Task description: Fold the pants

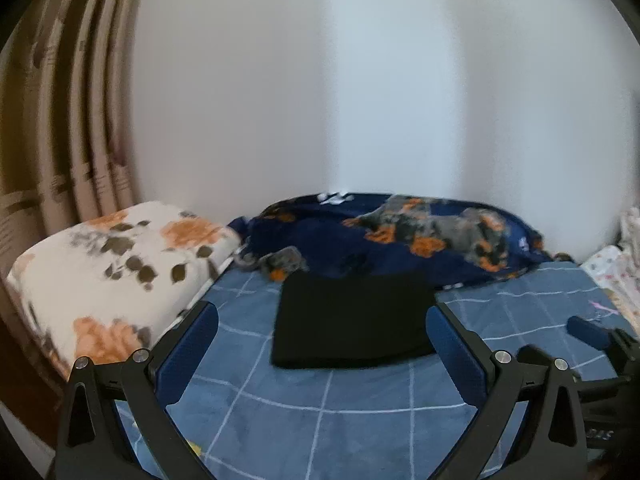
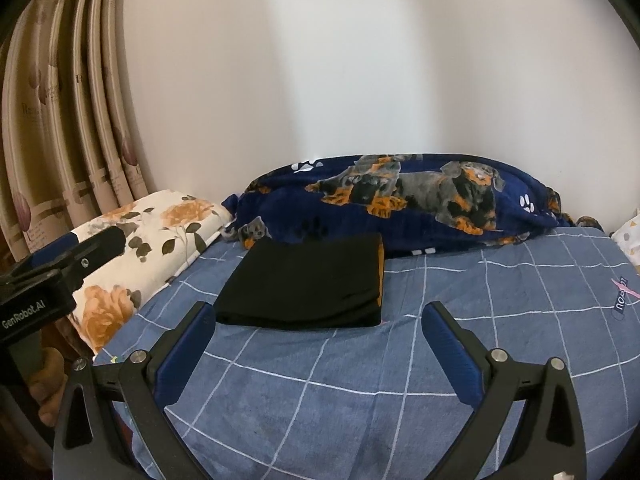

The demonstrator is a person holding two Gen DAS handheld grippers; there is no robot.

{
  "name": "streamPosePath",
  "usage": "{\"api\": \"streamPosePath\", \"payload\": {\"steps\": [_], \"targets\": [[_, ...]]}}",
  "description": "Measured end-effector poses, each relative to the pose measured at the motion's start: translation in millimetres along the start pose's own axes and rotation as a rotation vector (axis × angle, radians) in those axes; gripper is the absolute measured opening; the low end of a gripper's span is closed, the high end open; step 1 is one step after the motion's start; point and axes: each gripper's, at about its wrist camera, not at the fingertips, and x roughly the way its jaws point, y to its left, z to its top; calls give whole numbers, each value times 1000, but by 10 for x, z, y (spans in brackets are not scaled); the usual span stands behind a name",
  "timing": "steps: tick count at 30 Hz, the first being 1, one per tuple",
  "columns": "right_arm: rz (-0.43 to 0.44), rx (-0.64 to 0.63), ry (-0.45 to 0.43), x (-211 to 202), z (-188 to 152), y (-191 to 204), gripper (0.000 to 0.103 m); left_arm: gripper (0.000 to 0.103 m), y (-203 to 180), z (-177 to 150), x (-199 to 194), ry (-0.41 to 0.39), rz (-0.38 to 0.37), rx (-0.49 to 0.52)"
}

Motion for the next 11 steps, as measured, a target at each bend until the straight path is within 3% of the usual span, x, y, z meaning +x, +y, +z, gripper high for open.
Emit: {"api": "streamPosePath", "payload": {"steps": [11], "targets": [[1, -12, 5, 39, -21, 29, 103, 103, 50, -58, 61, 8, -5, -25]]}}
